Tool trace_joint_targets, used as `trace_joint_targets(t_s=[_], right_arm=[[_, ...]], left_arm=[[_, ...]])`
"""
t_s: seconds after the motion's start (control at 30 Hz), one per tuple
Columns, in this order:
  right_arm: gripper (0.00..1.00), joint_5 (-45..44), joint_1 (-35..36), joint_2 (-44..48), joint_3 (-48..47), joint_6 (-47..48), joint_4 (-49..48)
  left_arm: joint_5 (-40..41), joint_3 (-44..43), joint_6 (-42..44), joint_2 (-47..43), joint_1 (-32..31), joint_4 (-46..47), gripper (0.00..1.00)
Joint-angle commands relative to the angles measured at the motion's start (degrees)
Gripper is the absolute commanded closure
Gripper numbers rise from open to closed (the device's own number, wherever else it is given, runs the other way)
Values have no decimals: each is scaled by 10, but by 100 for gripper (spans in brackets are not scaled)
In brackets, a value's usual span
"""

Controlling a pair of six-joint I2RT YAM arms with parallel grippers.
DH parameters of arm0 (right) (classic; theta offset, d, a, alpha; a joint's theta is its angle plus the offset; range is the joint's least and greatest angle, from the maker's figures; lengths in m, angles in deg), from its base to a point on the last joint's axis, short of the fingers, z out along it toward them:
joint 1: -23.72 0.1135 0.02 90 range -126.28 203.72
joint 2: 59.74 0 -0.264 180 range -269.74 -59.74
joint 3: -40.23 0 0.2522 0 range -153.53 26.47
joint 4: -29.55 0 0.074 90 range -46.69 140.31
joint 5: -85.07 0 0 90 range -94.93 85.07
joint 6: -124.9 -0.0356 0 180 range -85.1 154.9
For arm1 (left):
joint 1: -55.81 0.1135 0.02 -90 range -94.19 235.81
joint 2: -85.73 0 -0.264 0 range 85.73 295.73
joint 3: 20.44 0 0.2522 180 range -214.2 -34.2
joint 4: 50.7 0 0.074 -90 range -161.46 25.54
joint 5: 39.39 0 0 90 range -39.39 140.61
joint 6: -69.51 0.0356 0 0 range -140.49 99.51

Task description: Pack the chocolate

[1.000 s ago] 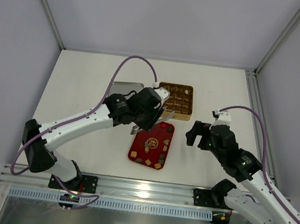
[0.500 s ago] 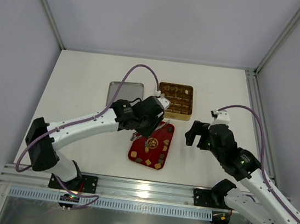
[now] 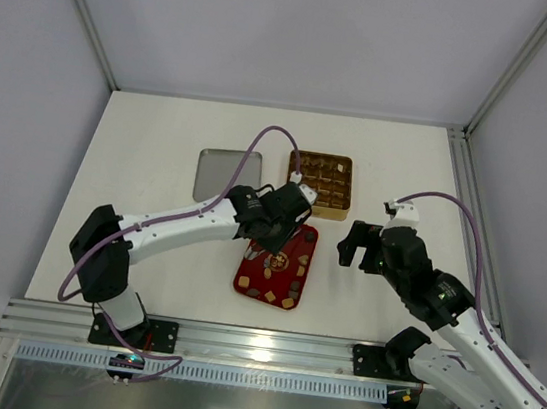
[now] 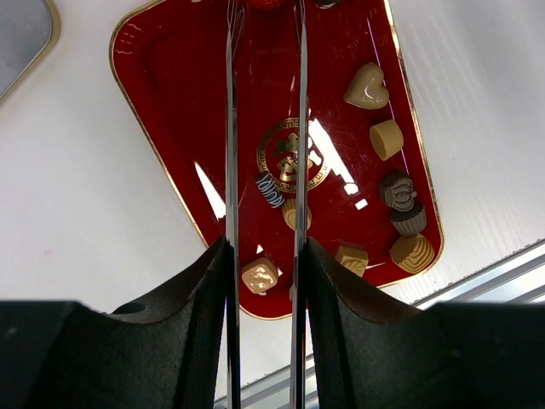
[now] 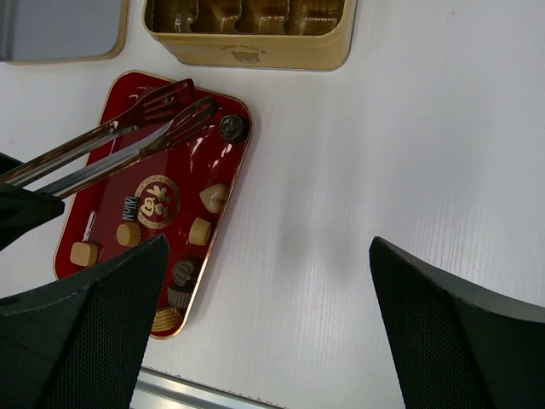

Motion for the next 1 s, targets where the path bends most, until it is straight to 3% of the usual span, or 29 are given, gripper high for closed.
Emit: trace_joint_targets(t_s=[0.0,0.5,0.97], right_arm=[[0,-8,0,4,3,-2,-14],[0,-3,0,4,7,-2,-17],[0,-4,0,4,12,-2,-19]], left_arm=[[17,-4,6,0,-2,29,61],[19,-7,8,14,-3,37,56],[24,-7,0,20,-6,42,66]])
